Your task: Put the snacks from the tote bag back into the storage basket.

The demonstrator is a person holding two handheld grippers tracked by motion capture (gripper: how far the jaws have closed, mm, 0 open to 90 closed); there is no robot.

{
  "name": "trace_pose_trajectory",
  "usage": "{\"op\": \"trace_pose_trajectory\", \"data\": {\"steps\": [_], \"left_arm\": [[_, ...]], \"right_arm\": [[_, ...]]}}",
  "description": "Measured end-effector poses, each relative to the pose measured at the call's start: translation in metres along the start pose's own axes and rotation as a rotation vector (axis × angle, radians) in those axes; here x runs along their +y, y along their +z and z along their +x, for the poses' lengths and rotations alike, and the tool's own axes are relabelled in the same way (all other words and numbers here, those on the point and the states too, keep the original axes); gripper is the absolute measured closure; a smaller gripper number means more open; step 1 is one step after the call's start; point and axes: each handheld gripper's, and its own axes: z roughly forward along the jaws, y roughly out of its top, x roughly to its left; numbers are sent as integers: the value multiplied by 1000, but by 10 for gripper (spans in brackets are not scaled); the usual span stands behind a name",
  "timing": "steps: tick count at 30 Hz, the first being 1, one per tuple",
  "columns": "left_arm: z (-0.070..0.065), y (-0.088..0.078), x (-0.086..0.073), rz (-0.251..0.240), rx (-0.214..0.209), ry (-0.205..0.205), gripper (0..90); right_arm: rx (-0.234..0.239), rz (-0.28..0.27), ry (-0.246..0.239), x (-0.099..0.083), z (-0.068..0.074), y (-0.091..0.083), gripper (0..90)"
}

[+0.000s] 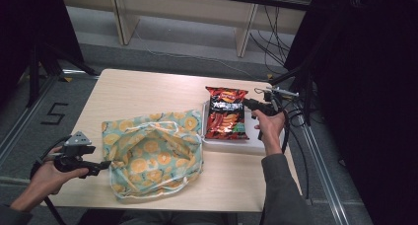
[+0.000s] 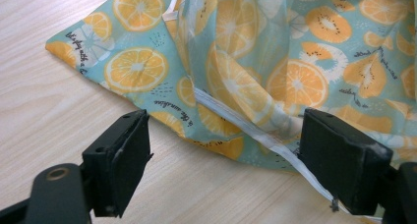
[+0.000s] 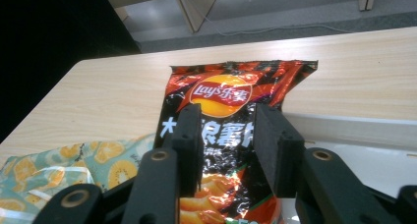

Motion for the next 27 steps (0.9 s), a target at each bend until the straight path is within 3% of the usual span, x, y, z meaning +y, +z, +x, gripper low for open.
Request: {"op": "trace_pose_trajectory", "data": {"steps": [2,6,7,9,11,13,15,18,20,21,22,25,27], "left_arm": [[0,0,0,-3,8,1,190],[0,-1,0,-1,-1,-1,190],[0,-1,0,-1,-1,-1,190],[1,-1,0,-4,5,4,190],[0,-2,0,-13,11,-3,190],[2,-3,0,2,11,14,190],[1,-1,0,-14,9,-9,190],[1,-2,0,-8,11,0,189],[2,-3,0,-3,2,1,189],[2,-4,0,1,13,12,189],[1,-3,0,-11,10,-2,188],[1,-3,0,-16,6,-5,188],[3,-4,0,3,-4,4,188]], "right_arm": [[-13,-3,-20,-1,4,-1,598],[8,-21,-95,-1,10,-6,564],[3,-12,-61,-2,15,-8,560],[7,-17,-75,-2,17,-10,551],[22,-35,-132,-3,21,-13,530],[18,-26,-130,-4,27,-16,514],[24,-30,-173,-6,30,-17,505],[31,-25,-210,-11,35,-18,491],[49,-12,-188,-17,41,-18,484],[61,-20,-209,-18,40,-17,480],[66,-10,-207,-21,42,-17,472],[84,-8,-168,-28,49,-18,470],[84,-11,-209,-31,50,-18,464]]}}
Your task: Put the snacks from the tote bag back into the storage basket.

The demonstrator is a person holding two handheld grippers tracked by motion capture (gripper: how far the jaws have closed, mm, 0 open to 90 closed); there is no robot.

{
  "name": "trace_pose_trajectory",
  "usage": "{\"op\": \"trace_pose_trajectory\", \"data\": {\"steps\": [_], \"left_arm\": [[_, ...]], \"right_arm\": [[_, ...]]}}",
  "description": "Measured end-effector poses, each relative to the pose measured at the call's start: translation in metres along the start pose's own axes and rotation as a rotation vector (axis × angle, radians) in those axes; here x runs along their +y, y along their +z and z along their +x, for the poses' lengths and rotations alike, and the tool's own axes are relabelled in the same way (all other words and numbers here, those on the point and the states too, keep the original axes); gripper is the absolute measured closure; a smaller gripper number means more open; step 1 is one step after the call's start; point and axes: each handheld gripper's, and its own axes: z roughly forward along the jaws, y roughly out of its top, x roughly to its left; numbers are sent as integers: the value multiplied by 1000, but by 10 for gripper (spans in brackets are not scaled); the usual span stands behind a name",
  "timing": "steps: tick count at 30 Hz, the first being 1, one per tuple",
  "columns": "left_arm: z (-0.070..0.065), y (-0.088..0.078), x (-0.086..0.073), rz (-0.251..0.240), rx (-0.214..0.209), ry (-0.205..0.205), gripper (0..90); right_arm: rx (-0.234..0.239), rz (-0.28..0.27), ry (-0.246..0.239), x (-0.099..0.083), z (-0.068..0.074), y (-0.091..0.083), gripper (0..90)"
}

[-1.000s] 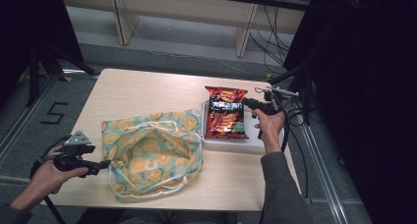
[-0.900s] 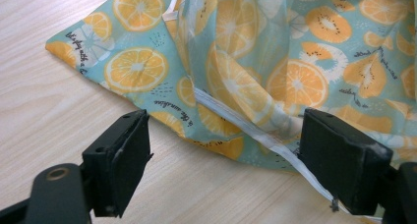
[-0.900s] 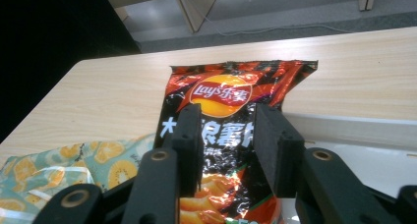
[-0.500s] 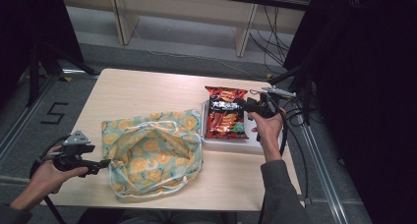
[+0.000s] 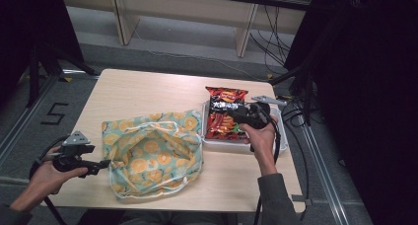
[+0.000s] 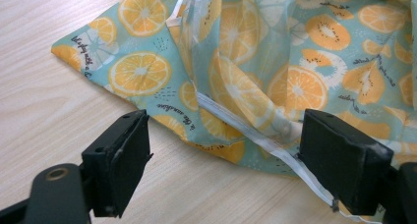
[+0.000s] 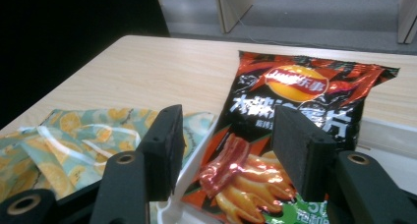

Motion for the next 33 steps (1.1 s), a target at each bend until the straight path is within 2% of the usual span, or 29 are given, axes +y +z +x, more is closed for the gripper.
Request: {"op": "trace_pose_trajectory", "data": {"steps": [3,4,7,10,11,12,13,14,15,16,17,18,19,21,23,24,25,26,27,28,29,30,31,32,33], "left_arm": [[0,0,0,-12,3,-3,188],[-1,0,-1,-20,16,-6,188],[-1,1,0,-19,12,1,188],[-1,1,0,-23,12,-4,187],[-1,2,-1,-46,15,-1,186],[-2,2,-1,-48,16,-8,184],[-1,0,0,-28,17,-7,183],[-1,0,0,-28,17,-7,183],[0,0,0,-30,13,-4,183],[-1,2,-1,-58,17,-15,182],[-1,1,-1,-58,14,-17,181],[0,0,0,-35,12,-9,181],[0,0,0,-33,13,-3,181],[-1,0,0,-42,11,-13,181],[-1,0,0,-38,15,-6,181],[-2,0,-1,-53,21,-6,181],[0,-2,0,-20,15,24,181],[0,-2,0,-20,15,24,181],[-3,0,0,-48,10,-7,181],[-1,-1,0,-23,13,22,181],[-2,0,-1,-40,9,-1,181],[-2,0,-1,-44,11,-7,181],[-1,0,0,-34,13,4,181],[-2,-1,0,-37,19,-3,181],[-2,-1,0,-37,19,-3,181]], "right_arm": [[16,3,-21,-3,4,1,453],[16,6,-20,-3,5,0,452],[30,15,-32,-6,10,-1,447],[35,20,-28,-9,12,-1,441],[46,16,-30,-12,15,0,440],[44,20,-12,-15,19,1,437],[51,28,-15,-15,19,1,434],[57,30,-35,-16,18,1,432],[57,30,-35,-16,18,1,432],[65,37,-41,-18,20,2,427],[63,33,-29,-19,24,2,428],[63,35,-47,-19,23,1,427],[73,25,-55,-20,24,2,427],[73,39,-32,-22,29,1,425],[77,40,-31,-24,31,2,425],[77,40,-31,-24,31,2,425],[87,42,-63,-25,30,2,422],[87,42,-63,-25,30,2,422],[86,49,-42,-27,34,1,421],[88,40,-44,-28,34,1,420],[96,44,-49,-28,35,1,418],[93,43,-47,-30,36,1,417],[96,53,-55,-30,36,1,413],[89,46,-69,-32,36,2,412],[113,56,-55,-33,37,1,411]]}}
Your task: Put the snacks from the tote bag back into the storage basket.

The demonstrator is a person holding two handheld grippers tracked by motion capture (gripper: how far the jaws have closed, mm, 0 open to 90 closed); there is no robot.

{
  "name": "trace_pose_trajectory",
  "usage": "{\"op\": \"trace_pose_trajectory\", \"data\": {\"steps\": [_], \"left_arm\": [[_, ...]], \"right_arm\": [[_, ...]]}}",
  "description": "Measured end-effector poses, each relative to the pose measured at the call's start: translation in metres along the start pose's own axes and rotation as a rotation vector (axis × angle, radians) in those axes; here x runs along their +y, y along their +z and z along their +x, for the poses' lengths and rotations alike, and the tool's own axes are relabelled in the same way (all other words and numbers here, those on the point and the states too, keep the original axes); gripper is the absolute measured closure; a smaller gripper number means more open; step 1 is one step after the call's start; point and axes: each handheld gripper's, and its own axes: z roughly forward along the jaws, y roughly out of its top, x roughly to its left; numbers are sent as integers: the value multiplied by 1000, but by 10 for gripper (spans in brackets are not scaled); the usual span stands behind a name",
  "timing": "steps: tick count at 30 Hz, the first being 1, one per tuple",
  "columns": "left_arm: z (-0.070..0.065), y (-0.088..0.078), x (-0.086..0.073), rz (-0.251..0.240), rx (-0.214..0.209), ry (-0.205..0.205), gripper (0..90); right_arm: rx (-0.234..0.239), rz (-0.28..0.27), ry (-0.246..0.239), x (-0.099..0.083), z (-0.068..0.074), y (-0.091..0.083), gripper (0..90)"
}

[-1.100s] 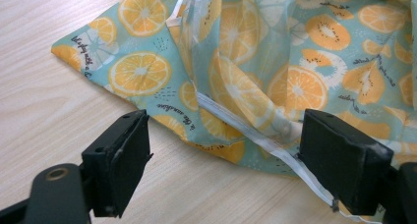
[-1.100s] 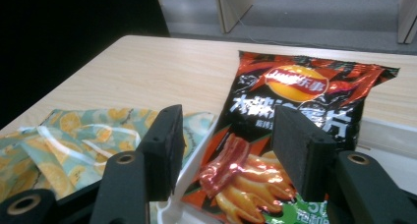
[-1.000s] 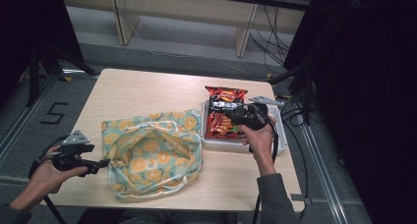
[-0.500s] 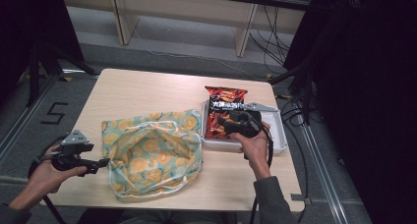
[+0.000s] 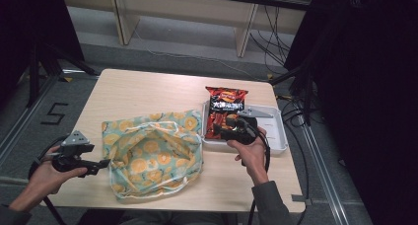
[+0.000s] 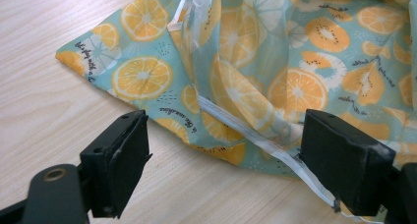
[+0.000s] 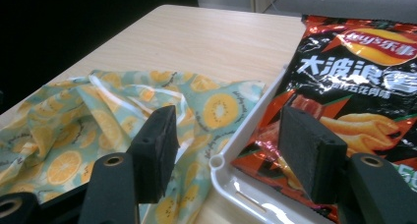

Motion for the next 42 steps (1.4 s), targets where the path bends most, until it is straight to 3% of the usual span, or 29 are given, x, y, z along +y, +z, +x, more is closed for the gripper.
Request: {"op": "trace_pose_trajectory", "data": {"steps": [1,2,3,6,10,17,18,19,20,23,24,30,31,32,34,36,37,40,42], "left_arm": [[0,1,-1,-18,3,-4,181],[1,-1,0,13,0,20,181],[2,-1,0,18,-2,25,181],[-1,1,0,-7,-6,-1,181],[-1,1,0,-9,-7,-1,181],[-2,2,-1,-8,-9,-3,181],[-1,1,0,-5,-1,11,181],[-1,2,0,-8,-2,16,181],[-1,2,0,-7,0,17,181],[-1,2,0,-7,0,16,181],[-1,1,0,1,-5,19,181],[-2,1,0,1,-8,15,181],[-1,1,0,7,-5,29,181],[0,0,0,19,-6,35,181],[-2,2,0,-6,-9,13,181],[-2,2,0,4,-9,14,181],[-2,2,0,3,-9,14,181],[-3,3,-1,-16,-2,9,181],[-4,3,-1,-11,-2,10,181]], "right_arm": [[-9,-8,-20,-1,0,0,411],[-5,1,4,-2,3,0,408],[-7,-1,-11,-3,2,1,405],[5,11,-5,-4,5,0,396],[15,3,-24,-8,7,1,388],[24,20,3,-15,12,2,385],[25,35,6,-16,12,1,384],[30,22,-29,-18,11,3,382],[31,29,9,-20,14,2,382],[35,35,14,-21,15,2,381],[36,41,-12,-23,14,1,380],[56,39,-20,-27,17,1,379],[50,35,-17,-29,19,0,376],[49,35,-39,-30,18,-1,374],[50,35,-36,-30,20,-1,373],[61,38,-17,-33,24,-3,368],[65,36,-37,-34,23,-3,365],[79,44,-7,-35,26,-4,356],[74,38,-48,-39,26,-5,352]]}}
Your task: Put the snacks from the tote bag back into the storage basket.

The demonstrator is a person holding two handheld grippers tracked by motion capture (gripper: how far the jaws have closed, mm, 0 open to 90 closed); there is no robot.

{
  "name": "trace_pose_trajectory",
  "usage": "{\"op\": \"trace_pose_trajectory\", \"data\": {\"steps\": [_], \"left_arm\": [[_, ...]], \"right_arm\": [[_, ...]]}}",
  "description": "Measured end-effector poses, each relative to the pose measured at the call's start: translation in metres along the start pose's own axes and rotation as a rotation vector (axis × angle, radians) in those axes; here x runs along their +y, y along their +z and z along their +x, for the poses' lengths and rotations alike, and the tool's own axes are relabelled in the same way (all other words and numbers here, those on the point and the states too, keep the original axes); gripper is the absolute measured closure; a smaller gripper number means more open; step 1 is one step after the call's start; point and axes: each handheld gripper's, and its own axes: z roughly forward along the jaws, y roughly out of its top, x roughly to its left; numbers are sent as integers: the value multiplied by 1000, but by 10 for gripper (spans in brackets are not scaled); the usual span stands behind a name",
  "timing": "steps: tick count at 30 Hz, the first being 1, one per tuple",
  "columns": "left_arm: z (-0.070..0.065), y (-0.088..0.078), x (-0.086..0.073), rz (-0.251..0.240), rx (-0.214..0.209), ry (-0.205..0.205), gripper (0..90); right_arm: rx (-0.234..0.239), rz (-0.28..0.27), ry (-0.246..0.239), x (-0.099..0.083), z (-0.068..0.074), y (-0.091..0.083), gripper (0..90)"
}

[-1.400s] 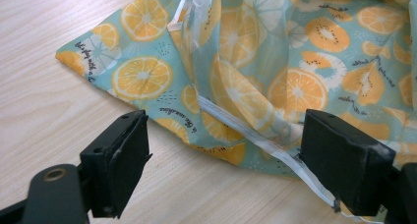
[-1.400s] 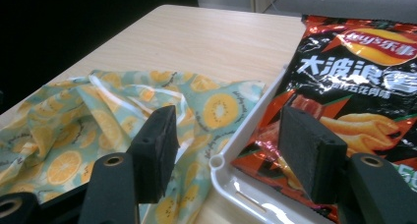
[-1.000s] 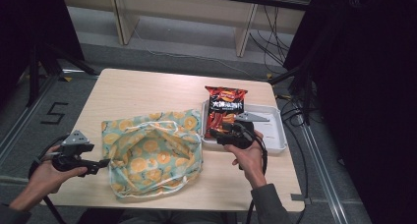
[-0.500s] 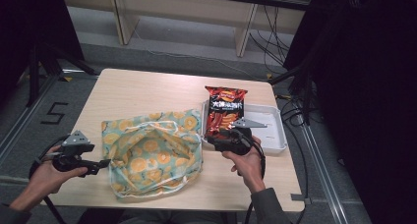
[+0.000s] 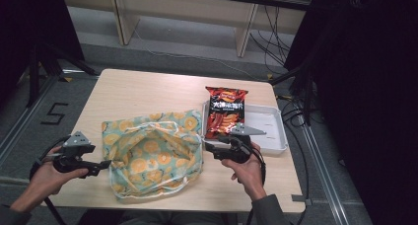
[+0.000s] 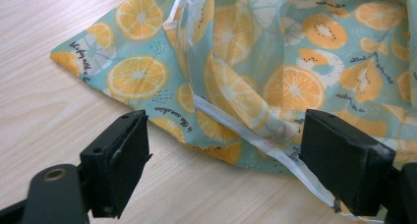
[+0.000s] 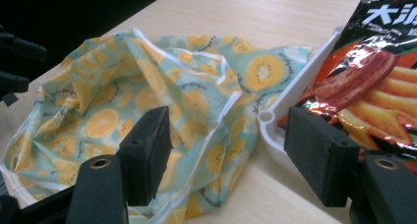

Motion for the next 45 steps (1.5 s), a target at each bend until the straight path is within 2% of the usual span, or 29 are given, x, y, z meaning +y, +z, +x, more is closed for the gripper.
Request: {"op": "trace_pose_trajectory", "data": {"steps": [1,3,4,5,6,7,9,13,15,16,18,19,20,21,22,23,27,28,29,30,32,33,34,35,38,39,40,45], "left_arm": [[0,0,0,4,0,5,181],[0,0,0,6,0,7,181],[0,0,0,6,1,8,181],[0,0,0,7,0,8,181],[0,0,0,10,-2,8,181],[1,-1,1,20,-5,9,181],[1,-1,0,19,-4,9,181],[0,0,0,21,-6,10,181],[0,0,0,12,-7,6,181],[0,0,0,13,-7,6,181],[0,0,0,14,-8,12,181],[0,0,0,14,-8,12,181],[0,0,1,19,-6,12,181],[-1,1,0,3,-2,10,181],[-1,1,0,6,-3,10,181],[-1,1,0,5,-3,10,181],[0,0,0,19,-8,11,181],[0,0,0,18,-9,10,181],[0,0,1,21,-9,11,181],[0,0,0,20,-5,11,181],[0,0,1,22,-8,12,181],[0,0,1,22,-8,12,181],[-1,1,0,20,2,9,181],[-1,1,0,20,2,9,181],[-1,0,0,20,-1,13,181],[-1,2,0,2,0,8,181],[-1,0,0,19,3,11,181],[-1,0,0,20,-6,9,181]], "right_arm": [[-5,20,0,-1,1,-1,348],[1,9,5,-3,3,1,342],[7,23,15,-5,6,0,339],[4,27,-11,-5,5,-1,339],[19,34,21,-6,9,0,337],[19,27,-9,-7,7,0,334],[3,29,-25,-8,9,-1,324],[9,53,-3,-12,14,-2,324],[0,62,-33,-14,15,-4,320],[-3,47,-41,-16,16,-3,318],[7,66,-34,-17,17,-4,314],[-11,83,-22,-18,19,-7,314],[-5,76,-46,-19,17,-6,314],[-16,67,-29,-20,18,-6,313],[-15,85,-46,-21,17,-7,312],[-2,83,-42,-22,17,-6,311],[-25,109,-53,-26,20,-8,309],[-20,95,-59,-27,20,-7,308],[-24,123,-27,-28,24,-9,307],[-10,117,-59,-29,22,-9,306],[-24,111,-50,-32,26,-9,306],[-34,134,-53,-31,27,-11,306],[-37,123,-69,-33,26,-11,305],[-43,135,-71,-33,26,-12,305],[-45,127,-70,-35,27,-11,305],[-40,143,-62,-36,27,-11,304],[-38,153,-49,-36,29,-12,303],[-37,143,-48,-38,29,-10,302]]}}
